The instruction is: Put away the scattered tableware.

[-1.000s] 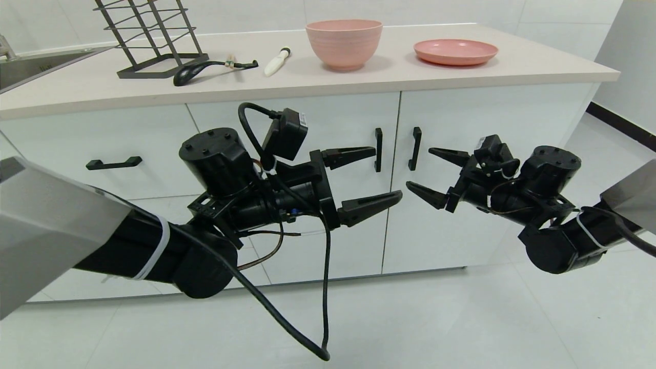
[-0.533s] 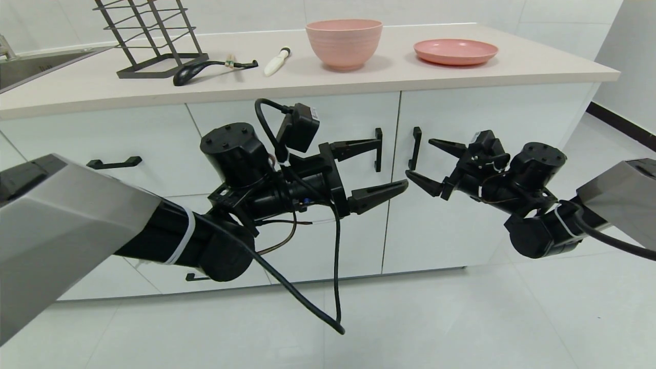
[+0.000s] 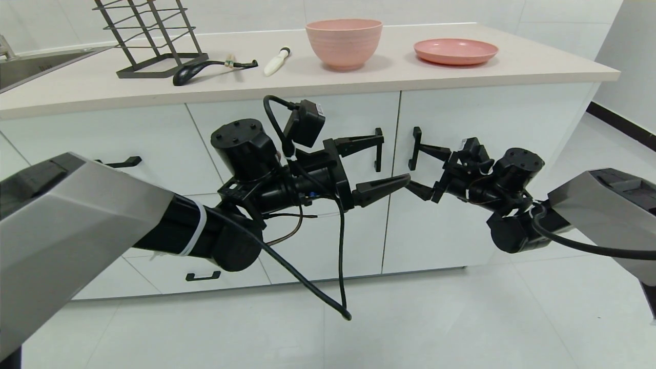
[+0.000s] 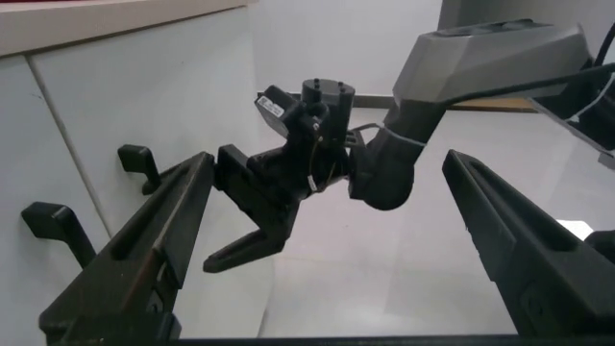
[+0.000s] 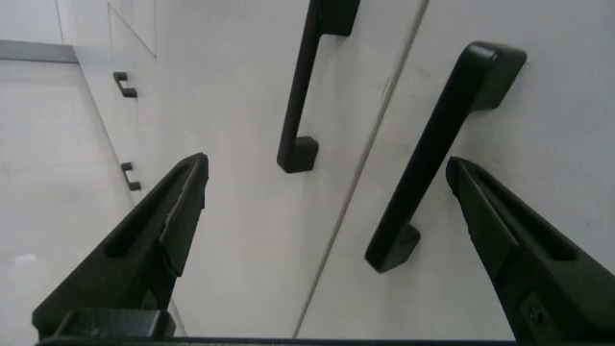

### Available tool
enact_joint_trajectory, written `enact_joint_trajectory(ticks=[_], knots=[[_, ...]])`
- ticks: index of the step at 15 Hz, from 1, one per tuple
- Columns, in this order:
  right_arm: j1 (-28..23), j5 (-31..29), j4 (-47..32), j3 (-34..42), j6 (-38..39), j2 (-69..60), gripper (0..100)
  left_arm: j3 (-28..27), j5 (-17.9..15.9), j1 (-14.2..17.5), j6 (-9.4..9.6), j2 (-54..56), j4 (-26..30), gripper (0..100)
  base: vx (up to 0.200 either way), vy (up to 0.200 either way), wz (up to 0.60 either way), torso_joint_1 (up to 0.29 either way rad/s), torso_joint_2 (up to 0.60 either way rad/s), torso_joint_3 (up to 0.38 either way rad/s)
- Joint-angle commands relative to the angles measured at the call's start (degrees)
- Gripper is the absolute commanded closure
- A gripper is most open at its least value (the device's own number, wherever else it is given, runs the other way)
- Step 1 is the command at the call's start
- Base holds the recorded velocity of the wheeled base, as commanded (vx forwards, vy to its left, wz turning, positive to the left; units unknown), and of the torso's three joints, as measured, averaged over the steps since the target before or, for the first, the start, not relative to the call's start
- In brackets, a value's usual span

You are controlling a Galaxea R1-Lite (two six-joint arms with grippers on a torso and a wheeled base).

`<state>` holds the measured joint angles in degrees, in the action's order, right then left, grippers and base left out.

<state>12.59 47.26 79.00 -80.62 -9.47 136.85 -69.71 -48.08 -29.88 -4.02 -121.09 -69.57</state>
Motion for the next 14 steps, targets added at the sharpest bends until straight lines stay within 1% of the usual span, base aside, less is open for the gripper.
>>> enact_joint_trajectory(ticks=[1, 4, 6, 8, 10, 12, 13, 14], knots=[[0.24, -0.07, 0.11, -2.97, -0.11, 1.4, 0, -2.63, 0.18, 0.08, -0.2, -1.43, 0.93, 0, 0.0, 0.0, 0.0, 0.0, 0.0, 0.0], [0.33, -0.07, 0.63, -3.76, 0.07, 1.93, 0, -6.5, 2.64, 0.17, -0.28, -3.28, 4.09, 0, 0.0, 0.0, 0.0, 0.0, 0.0, 0.0], [0.33, 0.29, 0.81, -5.16, 1.3, 2.63, 0, -7.73, 3.78, 0.35, -0.37, -4.24, 4.44, 0, 0.0, 0.0, 0.0, 0.0, 0.0, 0.0], [0.24, 3.45, 1.95, -6.04, 2.88, 3.69, 0, -7.81, 5.36, 0.61, -0.55, -4.33, 4.44, 0, 0.0, 0.0, 0.0, 0.0, 0.0, 0.0], [0.33, 7.23, 6.0, -5.87, 7.1, 4.56, 0, -7.81, 6.07, 1.67, -2.83, -3.98, 4.97, 0, 0.0, 0.0, 0.0, 0.0, 0.0, 0.0], [0.24, 10.74, 11.01, -5.87, 12.72, 4.83, 0, -7.81, 6.07, 2.81, -3.1, -4.07, 4.88, 0, 0.0, 0.0, 0.0, 0.0, 0.0, 0.0], [0.24, 12.77, 11.01, -5.69, 15.36, 4.92, 0, -7.73, 6.16, 2.9, -3.1, -4.07, 4.8, 0, 0.0, 0.0, 0.0, 0.0, 0.0, 0.0], [0.24, 14.35, 11.01, -5.6, 15.98, 4.65, 0, -7.81, 6.07, 2.9, -3.1, -4.15, 4.71, 0, 0.0, 0.0, 0.0, 0.0, 0.0, 0.0]])
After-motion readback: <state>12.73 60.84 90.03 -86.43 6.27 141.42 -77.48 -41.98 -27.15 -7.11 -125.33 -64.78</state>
